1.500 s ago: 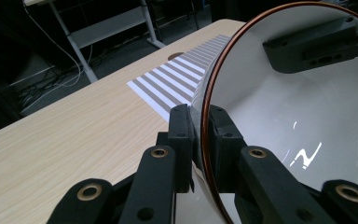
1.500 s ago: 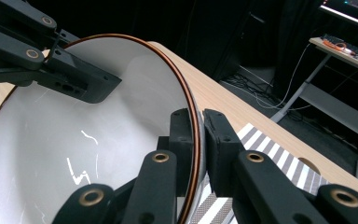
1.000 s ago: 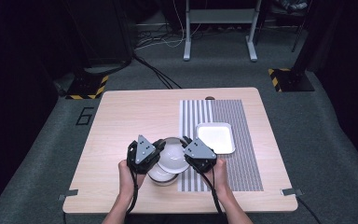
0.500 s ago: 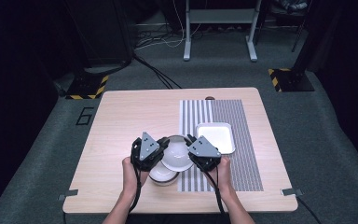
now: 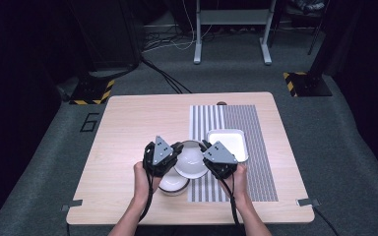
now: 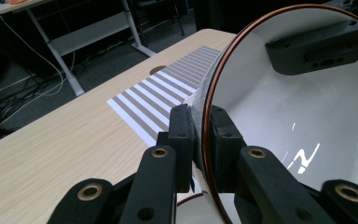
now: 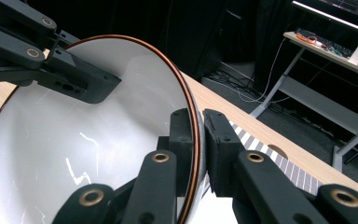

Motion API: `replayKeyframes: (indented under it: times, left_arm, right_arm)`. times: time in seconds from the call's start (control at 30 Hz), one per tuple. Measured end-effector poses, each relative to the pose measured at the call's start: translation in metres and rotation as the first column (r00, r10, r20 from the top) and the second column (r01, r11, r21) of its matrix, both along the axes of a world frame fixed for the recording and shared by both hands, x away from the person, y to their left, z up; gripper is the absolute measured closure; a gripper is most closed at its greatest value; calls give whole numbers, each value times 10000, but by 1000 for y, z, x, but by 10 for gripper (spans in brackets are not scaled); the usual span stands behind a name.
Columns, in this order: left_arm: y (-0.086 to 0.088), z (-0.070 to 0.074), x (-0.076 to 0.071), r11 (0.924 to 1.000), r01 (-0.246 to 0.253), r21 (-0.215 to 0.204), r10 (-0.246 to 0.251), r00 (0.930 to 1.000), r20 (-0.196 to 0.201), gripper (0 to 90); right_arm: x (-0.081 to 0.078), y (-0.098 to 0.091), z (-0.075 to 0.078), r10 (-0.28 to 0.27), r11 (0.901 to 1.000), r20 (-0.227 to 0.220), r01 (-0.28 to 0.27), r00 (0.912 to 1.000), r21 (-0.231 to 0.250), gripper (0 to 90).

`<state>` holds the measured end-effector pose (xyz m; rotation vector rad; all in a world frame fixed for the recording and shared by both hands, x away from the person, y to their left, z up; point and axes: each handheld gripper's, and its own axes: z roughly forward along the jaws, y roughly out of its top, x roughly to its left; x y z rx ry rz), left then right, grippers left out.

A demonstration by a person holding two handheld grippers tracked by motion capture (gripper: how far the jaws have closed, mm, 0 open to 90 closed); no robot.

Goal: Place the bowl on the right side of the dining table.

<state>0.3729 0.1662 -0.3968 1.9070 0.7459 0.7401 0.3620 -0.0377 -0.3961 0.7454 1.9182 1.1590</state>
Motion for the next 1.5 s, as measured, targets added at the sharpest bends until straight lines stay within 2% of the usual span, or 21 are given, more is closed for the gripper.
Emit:
replayKeyframes:
  times: [0.17, 0.4, 0.87, 1.2, 1.23, 1.37, 1.43, 1.5]
  left_arm:
    - [-4, 1, 5, 9999, 105, 9, -105, 9999, -26, 816]
    - [-8, -1, 13, 9998, 198, -53, -199, 9995, -258, 816]
    - [-15, -2, 23, 9995, 285, -126, -289, 9991, -324, 814]
    - [-20, -6, 29, 9996, 196, -189, -206, 9983, -542, 789]
    - [-20, -6, 30, 9996, 204, -181, -214, 9980, -592, 780]
    - [-18, -6, 33, 9997, -38, -225, 22, 9974, -717, 628]
    - [-17, -6, 33, 9991, -253, -335, 225, 9965, -800, 495]
    - [-16, -6, 34, 9988, -335, -345, 302, 9955, -903, 417]
  right_arm:
    - [3, -4, 0, -74, 10000, -55, 75, 10000, 60, 821]
    - [9, -9, -1, -166, 9998, -224, 167, 9996, 52, 822]
    - [16, -15, -2, -468, 9989, -327, 469, 9984, 42, 822]
    - [25, -21, -6, -644, 9978, -668, 652, 9957, 89, 822]
    - [25, -21, -7, -665, 9977, -664, 673, 9956, 102, 822]
    - [26, -24, -8, -716, 9973, -759, 727, 9945, 116, 822]
    - [28, -25, -10, -751, 9970, -800, 762, 9940, 106, 822]
    - [29, -26, -11, -786, 9967, -863, 802, 9932, 152, 822]
